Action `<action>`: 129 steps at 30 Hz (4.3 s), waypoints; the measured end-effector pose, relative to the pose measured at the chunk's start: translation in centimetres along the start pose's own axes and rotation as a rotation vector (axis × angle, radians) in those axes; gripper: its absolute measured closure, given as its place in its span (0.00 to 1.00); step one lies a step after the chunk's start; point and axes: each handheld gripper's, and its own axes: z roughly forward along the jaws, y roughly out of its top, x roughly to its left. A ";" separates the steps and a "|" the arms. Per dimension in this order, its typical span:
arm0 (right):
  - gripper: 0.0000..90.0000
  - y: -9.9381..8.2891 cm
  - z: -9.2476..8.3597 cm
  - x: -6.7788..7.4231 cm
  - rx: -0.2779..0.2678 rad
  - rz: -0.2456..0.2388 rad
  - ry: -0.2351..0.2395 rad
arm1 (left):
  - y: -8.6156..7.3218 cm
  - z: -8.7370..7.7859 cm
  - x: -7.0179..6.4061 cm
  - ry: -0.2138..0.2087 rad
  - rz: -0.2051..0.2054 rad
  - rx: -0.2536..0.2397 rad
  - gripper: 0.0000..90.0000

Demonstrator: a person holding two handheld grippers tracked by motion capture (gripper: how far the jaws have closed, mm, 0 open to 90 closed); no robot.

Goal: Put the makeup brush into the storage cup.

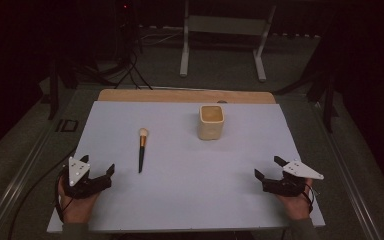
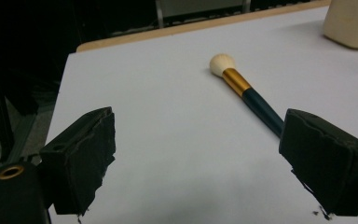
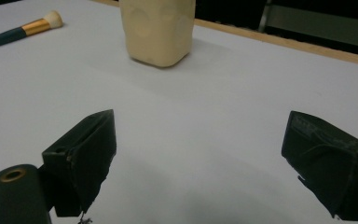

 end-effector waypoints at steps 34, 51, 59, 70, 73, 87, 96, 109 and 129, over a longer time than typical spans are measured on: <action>0.14 0.1 0.4 0.3 0.020 0.017 -0.015 | 3.9 2.0 -3.7 -0.049 0.001 0.006 0.17; 0.14 0.2 0.2 0.2 -0.004 0.016 -0.018 | 7.0 6.5 -5.7 -0.040 -0.007 0.031 0.16; 0.14 0.2 0.1 0.2 -0.005 0.016 -0.015 | 7.8 8.7 -6.1 -0.023 -0.016 0.037 0.16; 0.13 0.2 0.0 0.0 -0.012 0.023 -0.017 | 8.9 11.6 -7.2 0.003 -0.008 0.035 0.17; 0.13 0.2 0.0 0.0 -0.010 0.023 -0.018 | 8.7 12.4 -7.1 0.020 -0.009 0.051 0.17; 0.13 0.2 0.0 -0.1 -0.009 0.023 -0.020 | 8.1 14.2 -6.9 0.038 -0.033 0.131 0.17; 0.13 0.2 0.0 -0.1 -0.009 0.027 -0.022 | 8.5 14.8 -6.9 0.027 -0.054 0.242 0.17; 0.13 0.2 0.0 -0.2 -0.006 0.034 -0.026 | 8.8 15.5 -6.3 -0.018 -0.142 0.439 0.17; 0.13 0.2 0.0 -0.2 -0.008 0.035 -0.027 | 8.2 17.1 -6.5 -0.012 -0.182 0.694 0.47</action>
